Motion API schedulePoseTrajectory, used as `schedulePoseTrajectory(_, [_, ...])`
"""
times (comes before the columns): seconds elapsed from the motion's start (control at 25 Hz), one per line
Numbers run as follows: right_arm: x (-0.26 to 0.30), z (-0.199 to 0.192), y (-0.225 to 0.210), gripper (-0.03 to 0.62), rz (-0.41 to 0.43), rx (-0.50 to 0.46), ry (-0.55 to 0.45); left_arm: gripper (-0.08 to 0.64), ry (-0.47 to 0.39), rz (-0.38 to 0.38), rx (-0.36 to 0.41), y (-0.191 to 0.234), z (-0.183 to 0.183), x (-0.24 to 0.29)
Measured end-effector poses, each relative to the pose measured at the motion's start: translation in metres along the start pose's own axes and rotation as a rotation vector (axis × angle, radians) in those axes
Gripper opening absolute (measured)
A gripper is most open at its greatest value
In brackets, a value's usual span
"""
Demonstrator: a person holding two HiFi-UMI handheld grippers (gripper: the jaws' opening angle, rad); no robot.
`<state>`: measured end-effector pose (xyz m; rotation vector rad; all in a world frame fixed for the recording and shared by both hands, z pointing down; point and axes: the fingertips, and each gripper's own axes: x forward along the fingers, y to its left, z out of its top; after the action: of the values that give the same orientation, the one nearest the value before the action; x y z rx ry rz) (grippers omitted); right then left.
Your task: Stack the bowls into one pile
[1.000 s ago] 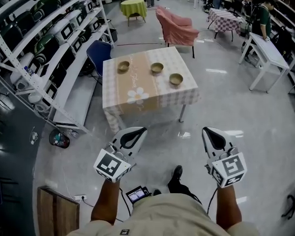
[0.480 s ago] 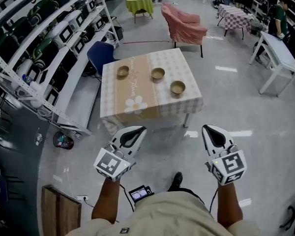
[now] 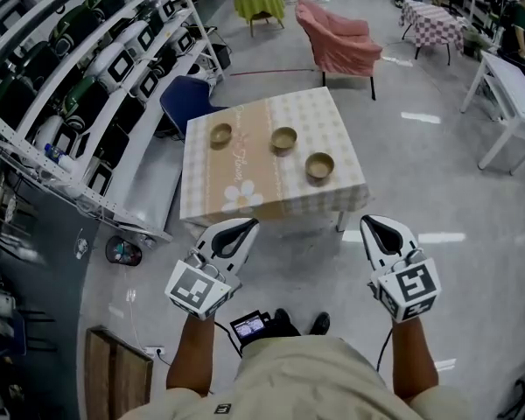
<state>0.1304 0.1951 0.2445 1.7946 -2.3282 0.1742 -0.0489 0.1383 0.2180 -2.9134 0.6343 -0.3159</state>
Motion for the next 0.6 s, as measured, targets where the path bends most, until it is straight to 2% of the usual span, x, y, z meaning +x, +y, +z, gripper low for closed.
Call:
schedulePoseTrajectory(0.24, [0.035,-0.002,-0.022,0.003,0.006,0.006,0.013,0.006,0.008,-0.003,0.0,0.03,-0.013,0.028])
schedulePoseTrajectory(0.6, [0.111,0.005,-0.053,0.003,-0.023,-0.009,0.057,0.006,-0.018,-0.006,-0.036,0.11,-0.03,0.078])
